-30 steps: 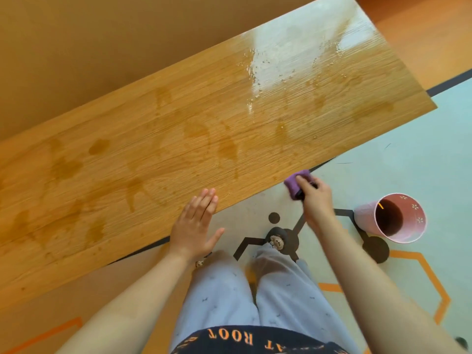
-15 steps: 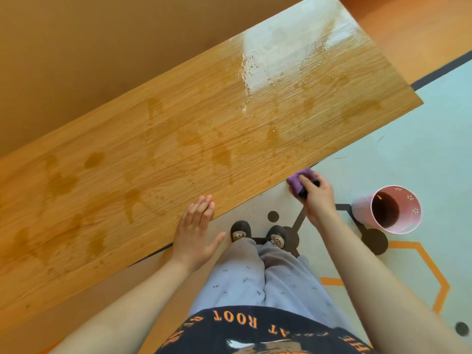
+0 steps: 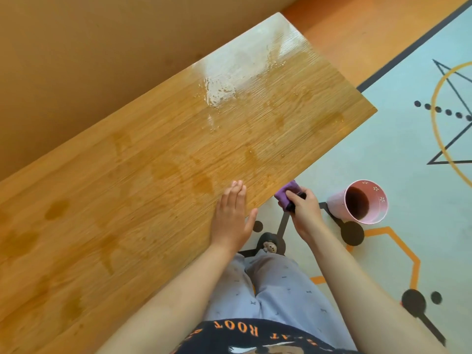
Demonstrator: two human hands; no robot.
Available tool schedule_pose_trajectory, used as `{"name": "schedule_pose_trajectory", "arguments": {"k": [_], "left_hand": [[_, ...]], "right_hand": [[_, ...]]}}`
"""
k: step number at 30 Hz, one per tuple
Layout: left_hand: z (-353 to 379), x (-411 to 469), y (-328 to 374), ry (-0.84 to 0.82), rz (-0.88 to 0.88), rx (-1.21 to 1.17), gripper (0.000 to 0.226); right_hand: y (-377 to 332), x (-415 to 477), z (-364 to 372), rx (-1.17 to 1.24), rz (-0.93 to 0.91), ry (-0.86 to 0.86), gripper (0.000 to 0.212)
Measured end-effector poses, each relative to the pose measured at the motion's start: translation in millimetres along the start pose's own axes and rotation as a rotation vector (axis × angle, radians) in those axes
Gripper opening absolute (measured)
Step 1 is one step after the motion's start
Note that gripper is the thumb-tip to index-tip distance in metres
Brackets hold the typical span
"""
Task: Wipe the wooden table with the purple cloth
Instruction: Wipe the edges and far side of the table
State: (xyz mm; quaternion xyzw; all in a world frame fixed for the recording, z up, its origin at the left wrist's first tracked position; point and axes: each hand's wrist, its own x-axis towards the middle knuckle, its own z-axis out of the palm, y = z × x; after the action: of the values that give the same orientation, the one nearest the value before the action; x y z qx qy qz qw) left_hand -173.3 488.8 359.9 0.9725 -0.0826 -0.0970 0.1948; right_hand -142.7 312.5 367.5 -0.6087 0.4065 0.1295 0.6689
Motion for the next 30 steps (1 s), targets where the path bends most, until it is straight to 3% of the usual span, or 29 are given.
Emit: {"name": "schedule_pose_trajectory", "arguments": {"k": [3, 6, 10, 14, 20, 26, 30], "left_hand": [[2.0, 1.0, -0.5, 0.027, 0.013, 0.016, 0.06], [4.4, 1.4, 0.3, 0.028, 0.0, 0.059, 0.061], [5.3, 1.8, 4.3, 0.035, -0.016, 0.128, 0.061], [5.5, 2.4, 7.4, 0.031, -0.044, 0.168, 0.06], [6.8, 2.9, 9.4, -0.003, -0.078, 0.212, 0.063], [5.8, 5.0, 12.4, -0.008, -0.082, 0.244, 0.064], [4.4, 4.7, 13.8, 0.02, -0.08, 0.241, 0.062]], "right_hand": [[-3.5, -4.9, 3.8, 0.059, -0.016, 0.053, 0.016], [-27.9, 15.8, -6.8, 0.156, -0.061, 0.106, 0.019], [-74.3, 56.8, -39.4, 0.11, -0.14, 0.2, 0.023], [-66.8, 61.8, -43.1, 0.04, -0.139, 0.126, 0.018], [-31.9, 40.0, -30.3, 0.094, 0.034, -0.078, 0.017], [-118.0, 108.5, -84.6, 0.063, -0.097, 0.049, 0.015], [-110.0, 114.4, -81.0, 0.068, -0.104, 0.027, 0.014]]}}
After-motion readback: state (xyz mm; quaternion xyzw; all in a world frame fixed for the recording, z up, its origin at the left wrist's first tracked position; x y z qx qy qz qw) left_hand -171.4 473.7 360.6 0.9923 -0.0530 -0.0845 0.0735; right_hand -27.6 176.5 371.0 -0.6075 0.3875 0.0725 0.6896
